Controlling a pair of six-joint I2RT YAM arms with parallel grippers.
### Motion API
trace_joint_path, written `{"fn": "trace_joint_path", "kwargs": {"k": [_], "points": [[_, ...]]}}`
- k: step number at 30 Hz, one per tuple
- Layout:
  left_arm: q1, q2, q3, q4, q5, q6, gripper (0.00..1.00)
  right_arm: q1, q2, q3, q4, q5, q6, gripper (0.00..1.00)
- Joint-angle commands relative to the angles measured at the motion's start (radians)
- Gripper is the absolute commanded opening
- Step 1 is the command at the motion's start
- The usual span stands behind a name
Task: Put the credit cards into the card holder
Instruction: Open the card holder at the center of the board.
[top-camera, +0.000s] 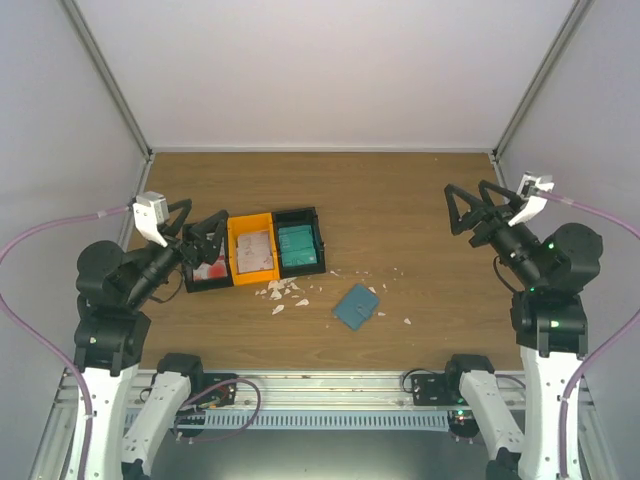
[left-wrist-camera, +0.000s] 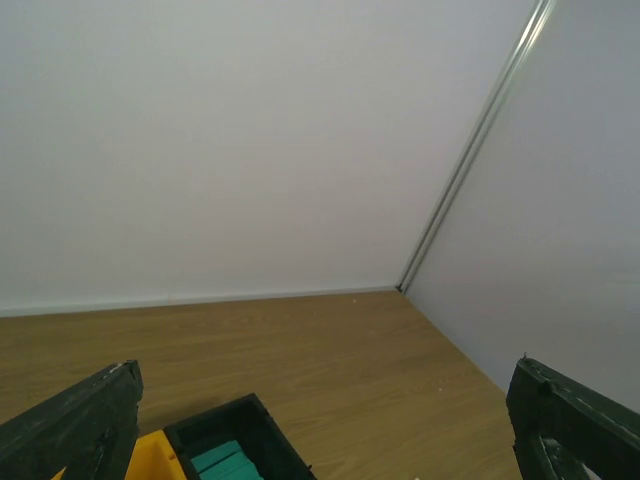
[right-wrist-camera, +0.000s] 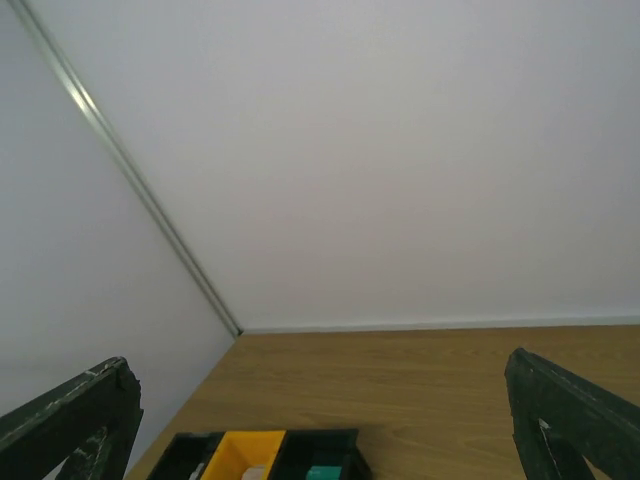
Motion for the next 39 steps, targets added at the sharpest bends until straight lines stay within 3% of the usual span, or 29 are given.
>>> {"fn": "trace_joint_path", "kwargs": {"k": [1,9,15,18,24,28,34,39], "points": [[0.013,-0.010,-0.037,0.114,0.054,-0.036,0.99,-0.017,-0.004,-0.027,0.041,-0.114,0.002,0.99],[0.016,0.019,-0.192,0.257,0.150,-0.112,0.99,-0.023,0.016,-0.169,0.148,-0.270,0.073,1.00],[0.001,0.124,-0.390,0.617,0.418,-0.314,0.99,-0.022,0.086,-0.304,0.179,-0.342,0.067,1.00],[-0.087,0.195,-0.431,0.692,0.412,-0.346,0.99,0.005,0.117,-0.363,0.166,-0.326,0.056,1.00],[-0.374,0.359,-0.359,0.501,0.166,-0.218,0.99,0.231,0.193,-0.404,0.079,-0.058,0.047,0.97],[-0.456,0.431,-0.341,0.402,0.087,-0.203,0.99,0.404,0.226,-0.444,0.017,0.199,0.135,0.86],[-0.582,0.502,-0.409,0.399,0.055,-0.244,0.98,0.612,0.276,-0.509,-0.080,0.375,0.250,0.78],[-0.652,0.590,-0.408,0.405,-0.007,-0.262,0.96,0.734,0.297,-0.570,-0.154,0.434,0.335,0.68]]}}
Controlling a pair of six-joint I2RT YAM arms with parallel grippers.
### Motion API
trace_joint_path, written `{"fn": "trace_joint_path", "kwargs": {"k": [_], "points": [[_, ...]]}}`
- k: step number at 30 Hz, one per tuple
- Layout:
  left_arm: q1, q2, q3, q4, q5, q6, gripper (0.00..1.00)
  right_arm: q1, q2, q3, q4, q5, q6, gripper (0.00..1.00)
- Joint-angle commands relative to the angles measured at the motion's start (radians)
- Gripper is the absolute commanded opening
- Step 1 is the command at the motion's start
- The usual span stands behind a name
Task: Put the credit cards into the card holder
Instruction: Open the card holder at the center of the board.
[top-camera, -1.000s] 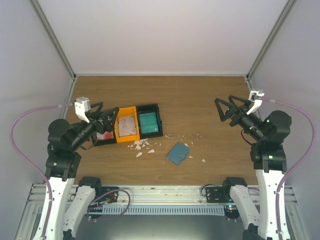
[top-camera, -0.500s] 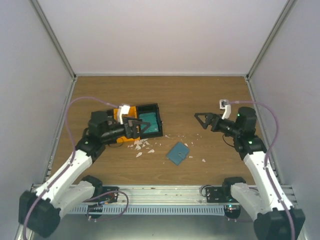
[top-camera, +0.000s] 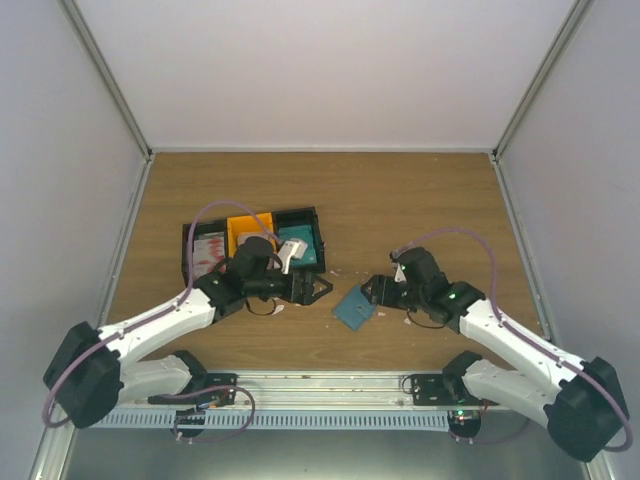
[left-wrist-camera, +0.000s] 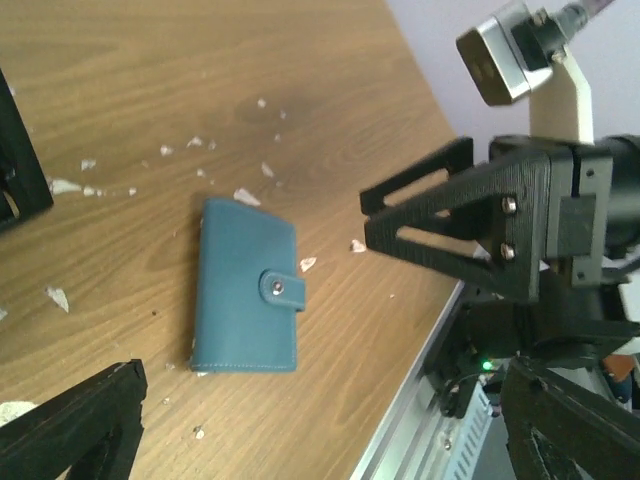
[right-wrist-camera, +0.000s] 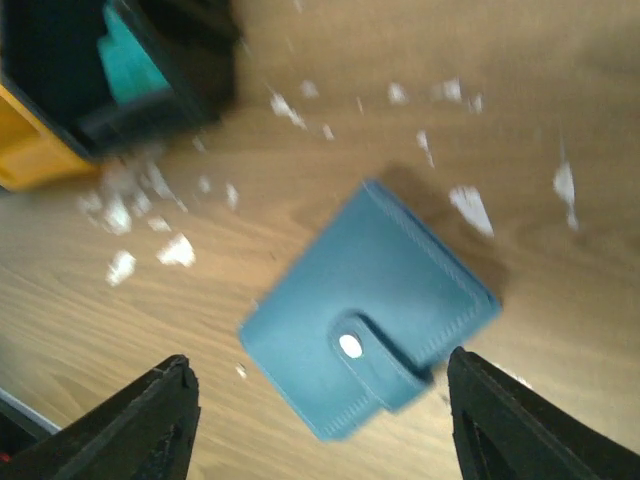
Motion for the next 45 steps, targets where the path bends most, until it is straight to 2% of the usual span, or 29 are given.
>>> {"fn": "trace_joint_path", "kwargs": {"k": [1,6,10,14,19,25,34,45], "points": [[-0.045,0.093,-0.001,0.029,-0.060,-0.019,0.92,0.092,0.018,-0.050,-0.087,0.112,0.108,0.66],[-0.087,0.224,0.062,0.013,-0.058,-0.021,0.79,0.124,0.057,-0.086,-0.050,0.088,0.125,0.50],[-0.102,0.299,0.082,0.018,-0.079,-0.034,0.67,0.123,0.100,-0.104,0.023,0.084,0.130,0.31],[-0.105,0.359,0.108,0.014,-0.083,-0.034,0.56,0.123,0.167,-0.104,0.069,0.094,0.117,0.24],[-0.108,0.410,0.137,0.000,-0.107,-0.033,0.54,0.122,0.218,-0.085,0.078,0.126,0.083,0.23],[-0.108,0.463,0.158,0.000,-0.128,-0.024,0.46,0.091,0.270,-0.080,0.100,0.124,0.023,0.21],[-0.110,0.534,0.176,0.032,-0.073,-0.027,0.47,0.029,0.304,-0.098,0.151,0.049,-0.068,0.20],[-0.128,0.607,0.153,0.113,-0.017,-0.125,0.48,-0.002,0.342,-0.128,0.246,-0.069,-0.116,0.20]]}}
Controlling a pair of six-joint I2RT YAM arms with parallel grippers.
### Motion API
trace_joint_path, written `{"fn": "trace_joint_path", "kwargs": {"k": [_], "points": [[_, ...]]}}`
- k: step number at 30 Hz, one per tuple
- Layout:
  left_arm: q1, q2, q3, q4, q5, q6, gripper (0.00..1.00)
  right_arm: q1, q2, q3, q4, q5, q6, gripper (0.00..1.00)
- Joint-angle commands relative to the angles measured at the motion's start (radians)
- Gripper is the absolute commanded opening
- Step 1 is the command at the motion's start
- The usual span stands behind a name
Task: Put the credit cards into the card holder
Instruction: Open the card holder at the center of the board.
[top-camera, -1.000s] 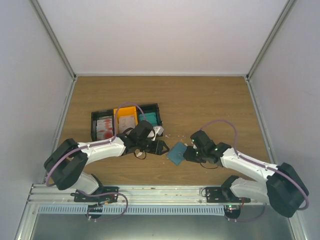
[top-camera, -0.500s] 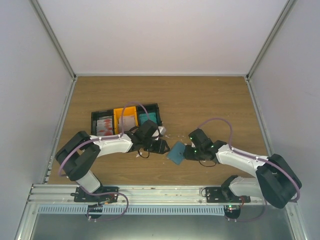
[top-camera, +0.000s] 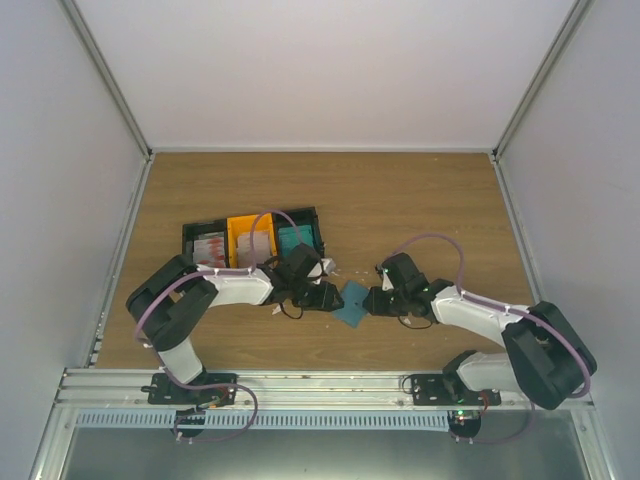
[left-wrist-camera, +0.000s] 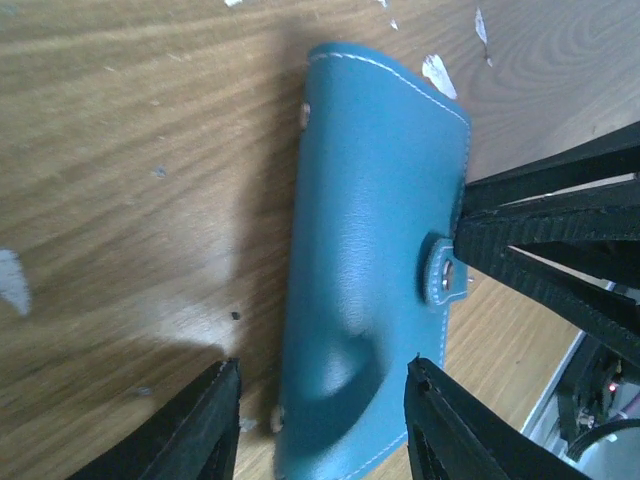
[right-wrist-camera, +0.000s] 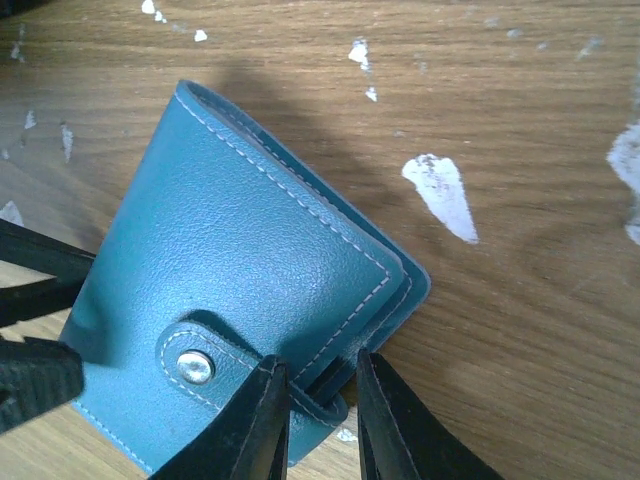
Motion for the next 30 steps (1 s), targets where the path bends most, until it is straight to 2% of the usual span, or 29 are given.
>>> {"fn": "trace_joint_path", "kwargs": {"k": [1,5,7,15,18,24,27,30], "points": [[-0.027,0.035,-0.001,0.083,0.023,-0.039,0.48,-0.009,0.019,-0.028,0.056,-0.055,-0.032,0.21],[-0.048,0.079,0.028,0.052,-0.008,-0.019,0.44,-0.009,0.034,-0.037,0.101,-0.091,-0.031,0.22],[-0.049,0.083,0.027,0.057,-0.011,-0.018,0.39,-0.010,0.042,-0.040,0.113,-0.099,-0.031,0.22],[-0.049,0.025,0.024,0.066,-0.028,-0.008,0.01,0.002,-0.005,0.003,0.036,-0.006,-0.031,0.27],[-0.049,-0.012,0.025,0.063,-0.039,-0.005,0.00,0.031,-0.033,0.063,-0.047,0.090,-0.018,0.33],[-0.049,-0.086,0.029,0.040,-0.060,0.006,0.00,0.119,-0.056,0.165,-0.144,0.189,0.037,0.53],[-0.049,-0.106,0.030,0.040,-0.058,0.008,0.00,0.151,-0.025,0.190,-0.135,0.194,0.052,0.58],[-0.049,-0.119,0.029,0.040,-0.057,0.006,0.00,0.172,0.033,0.207,-0.137,0.207,0.061,0.58]]}}
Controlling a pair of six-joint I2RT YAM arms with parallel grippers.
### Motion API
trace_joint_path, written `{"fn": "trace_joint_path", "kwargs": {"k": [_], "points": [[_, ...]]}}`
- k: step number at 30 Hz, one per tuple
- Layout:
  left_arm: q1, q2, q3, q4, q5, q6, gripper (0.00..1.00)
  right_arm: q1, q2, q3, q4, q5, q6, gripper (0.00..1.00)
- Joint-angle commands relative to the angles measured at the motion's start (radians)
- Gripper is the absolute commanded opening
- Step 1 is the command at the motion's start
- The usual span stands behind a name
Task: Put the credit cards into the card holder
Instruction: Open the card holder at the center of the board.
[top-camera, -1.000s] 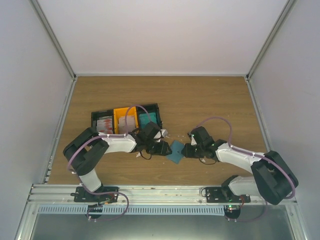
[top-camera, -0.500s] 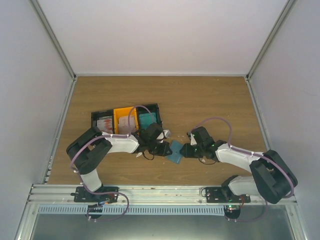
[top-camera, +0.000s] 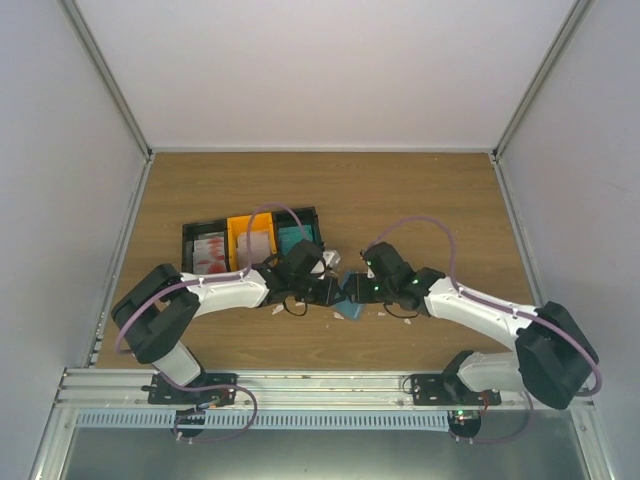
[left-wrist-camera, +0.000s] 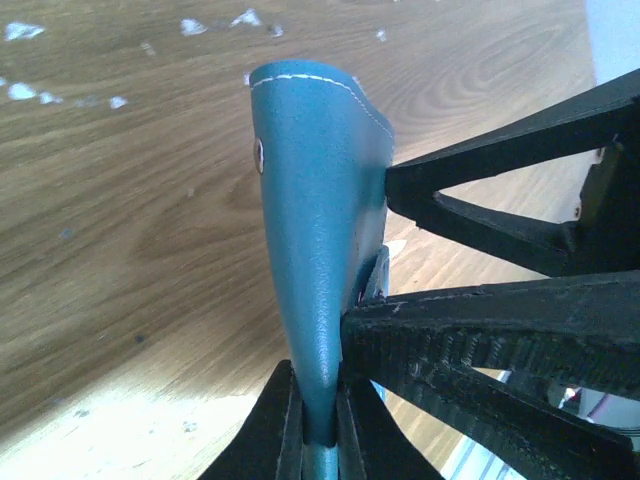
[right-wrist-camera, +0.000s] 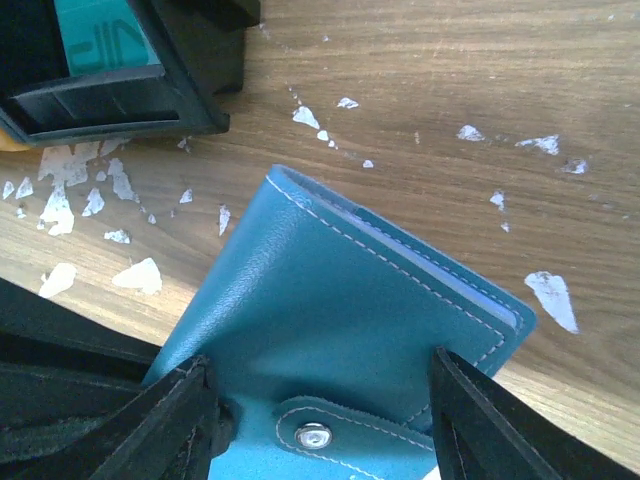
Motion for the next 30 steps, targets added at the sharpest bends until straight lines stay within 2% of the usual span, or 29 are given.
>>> {"fn": "trace_joint_path", "kwargs": {"k": [1,17,23,30], "points": [[-0.007,-0.039,0.006,0.023,-0.015,0.018,0.00,0.035,0.079,0.035,-0.045,0.064,0.033,0.58],[-0.007,-0.130,-0.043,0.013,-0.130,-0.005,0.00,0.046,0.096,-0.019,-0.119,0.153,0.089,0.48],[-0.006,-0.138,-0.052,0.005,-0.139,-0.005,0.00,0.046,0.060,0.002,-0.185,0.280,0.134,0.37],[-0.005,-0.137,-0.058,0.006,-0.141,-0.010,0.00,0.048,0.048,0.017,-0.191,0.279,0.124,0.31]]}}
